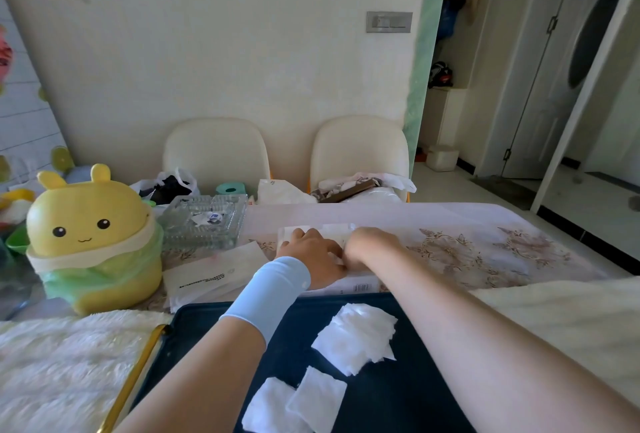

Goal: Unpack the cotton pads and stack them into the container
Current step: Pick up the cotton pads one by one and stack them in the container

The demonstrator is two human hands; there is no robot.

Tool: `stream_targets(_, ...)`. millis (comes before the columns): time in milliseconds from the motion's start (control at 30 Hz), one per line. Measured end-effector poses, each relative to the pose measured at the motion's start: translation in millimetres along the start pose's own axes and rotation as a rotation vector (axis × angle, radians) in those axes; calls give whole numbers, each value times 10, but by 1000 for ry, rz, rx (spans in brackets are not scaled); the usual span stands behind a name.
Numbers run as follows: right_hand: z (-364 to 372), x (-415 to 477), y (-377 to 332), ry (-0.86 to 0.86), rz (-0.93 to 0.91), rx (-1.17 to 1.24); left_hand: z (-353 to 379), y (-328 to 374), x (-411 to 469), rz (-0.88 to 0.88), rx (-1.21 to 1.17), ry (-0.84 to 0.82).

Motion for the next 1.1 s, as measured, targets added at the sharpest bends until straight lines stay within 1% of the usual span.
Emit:
stream_targets(67, 32, -64, -3, -94, -41, 136, 0, -34, 8, 7, 21, -3)
stream_targets(100, 44, -92, 32, -134, -48, 257, 0, -51, 16, 14, 31, -2)
stream_targets(133, 58, -90, 83, -155, -43, 375, 6, -70, 19, 20, 34, -2)
stream_targets(167, 25, -140, 164, -140, -27, 411, 6, -75, 12, 26, 27, 0)
stream_targets(200, -43, -160, 255, -94, -12, 442, 7, -85, 3, 28, 16, 3)
stream_targets(267, -178, -207, 366, 31, -23, 382, 7, -94, -11, 34, -2, 6)
stream_targets(333, -302, -222, 502, 217, 9, 388, -12, -93, -17, 40, -30, 12)
stream_targets(400, -347, -277, 526, 388, -32, 403, -57, -111, -24, 42, -41, 40)
stream_targets(433, -334, -338, 449, 429, -82, 358, -73, -128, -28, 41, -11, 56)
stream_targets(467, -253, -346, 310, 409, -159, 307, -70, -156, -32, 31, 36, 60)
stream_targets(533, 14, -310, 8, 266, -297, 184, 14, -226, -33, -2, 131, 20)
stream_targets(567, 145, -283, -100, 202, -338, 117, 78, -250, -33, -15, 166, -9)
stream_targets(600, 229, -252, -175, 176, -363, 68, 141, -262, -27, -17, 188, -29)
stream_targets(667, 317, -198, -205, 139, -339, 99, 205, -249, -6, 0, 217, -37)
stream_targets(733, 275, -192, -204, 162, -303, 125, 233, -240, 27, 21, 256, -60)
stream_targets(800, 195, -210, -198, 210, -286, 158, 278, -232, 56, 50, 350, -115)
stream_targets(867, 186, -194, -166, 222, -275, 130, 294, -236, 62, 55, 407, -129)
stream_targets(1000, 275, -122, -86, 177, -250, 0, 344, -181, 79, 78, 442, -113)
stream_targets(1100, 243, -142, -85, 175, -262, 72, 332, -177, 69, 49, 421, -131)
Point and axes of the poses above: each hand's wrist, its own x-axis towards the middle knuckle, its own z-axis out of the palm, y = z × x, the point moved 10 cm from there along x, towards the middle knuckle, and after that the axes turned 13 degrees about -x, right-handed, at the moved point
